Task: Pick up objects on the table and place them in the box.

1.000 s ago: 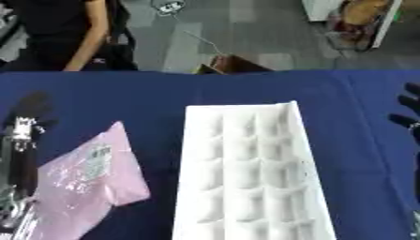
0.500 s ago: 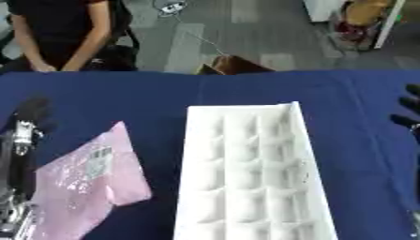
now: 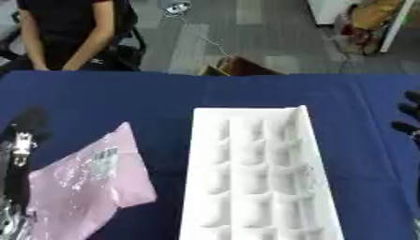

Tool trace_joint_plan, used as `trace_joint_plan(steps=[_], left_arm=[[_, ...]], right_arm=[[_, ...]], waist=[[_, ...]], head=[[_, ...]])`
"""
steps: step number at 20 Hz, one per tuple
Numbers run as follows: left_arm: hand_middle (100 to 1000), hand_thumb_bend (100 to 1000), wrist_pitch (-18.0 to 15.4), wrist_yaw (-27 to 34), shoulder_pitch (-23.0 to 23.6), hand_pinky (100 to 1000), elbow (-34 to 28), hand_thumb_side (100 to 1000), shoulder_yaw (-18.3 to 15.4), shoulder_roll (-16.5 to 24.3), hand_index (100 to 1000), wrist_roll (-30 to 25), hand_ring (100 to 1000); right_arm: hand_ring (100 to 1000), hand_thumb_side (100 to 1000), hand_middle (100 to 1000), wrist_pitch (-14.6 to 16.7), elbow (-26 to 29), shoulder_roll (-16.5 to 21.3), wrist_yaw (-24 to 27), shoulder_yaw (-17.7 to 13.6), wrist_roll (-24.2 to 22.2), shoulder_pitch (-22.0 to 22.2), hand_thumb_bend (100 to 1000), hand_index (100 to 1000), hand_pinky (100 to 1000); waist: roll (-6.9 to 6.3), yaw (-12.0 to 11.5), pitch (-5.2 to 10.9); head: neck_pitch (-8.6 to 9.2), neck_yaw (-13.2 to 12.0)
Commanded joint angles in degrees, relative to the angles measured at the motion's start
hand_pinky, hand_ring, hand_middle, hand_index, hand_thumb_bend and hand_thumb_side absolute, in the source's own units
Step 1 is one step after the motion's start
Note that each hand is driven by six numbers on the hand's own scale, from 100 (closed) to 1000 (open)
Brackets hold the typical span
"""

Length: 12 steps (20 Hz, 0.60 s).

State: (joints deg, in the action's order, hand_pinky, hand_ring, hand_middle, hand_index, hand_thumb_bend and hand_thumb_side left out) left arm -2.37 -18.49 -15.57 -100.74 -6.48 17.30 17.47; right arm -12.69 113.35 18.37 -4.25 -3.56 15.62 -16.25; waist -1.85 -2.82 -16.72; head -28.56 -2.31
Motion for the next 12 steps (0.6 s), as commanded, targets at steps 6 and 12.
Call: trace_joint_plan(steps=[6, 12], left_arm=[[874, 709, 4.6, -38.6, -2.77, 869, -8.61, 951, -4.91, 14.32, 933, -16.76, 897], [882, 718, 5.91, -41.41, -2.23, 873, -9.48, 958, -5.64, 14.72, 939, -20.9, 907]], right_arm=[[841, 893, 831, -0.88, 1.2, 0.61, -2.15, -0.88, -0.52, 0.77, 100, 930, 745], [841, 895, 831, -0.97, 1.24, 0.55, -2.38, -1.02, -0.7, 0.83, 100, 930, 745]], waist=[[-0.97, -0.35, 1.2], [-1.15, -0.42, 1.25]], head=[[0.28, -0.08], [0.38, 0.09]])
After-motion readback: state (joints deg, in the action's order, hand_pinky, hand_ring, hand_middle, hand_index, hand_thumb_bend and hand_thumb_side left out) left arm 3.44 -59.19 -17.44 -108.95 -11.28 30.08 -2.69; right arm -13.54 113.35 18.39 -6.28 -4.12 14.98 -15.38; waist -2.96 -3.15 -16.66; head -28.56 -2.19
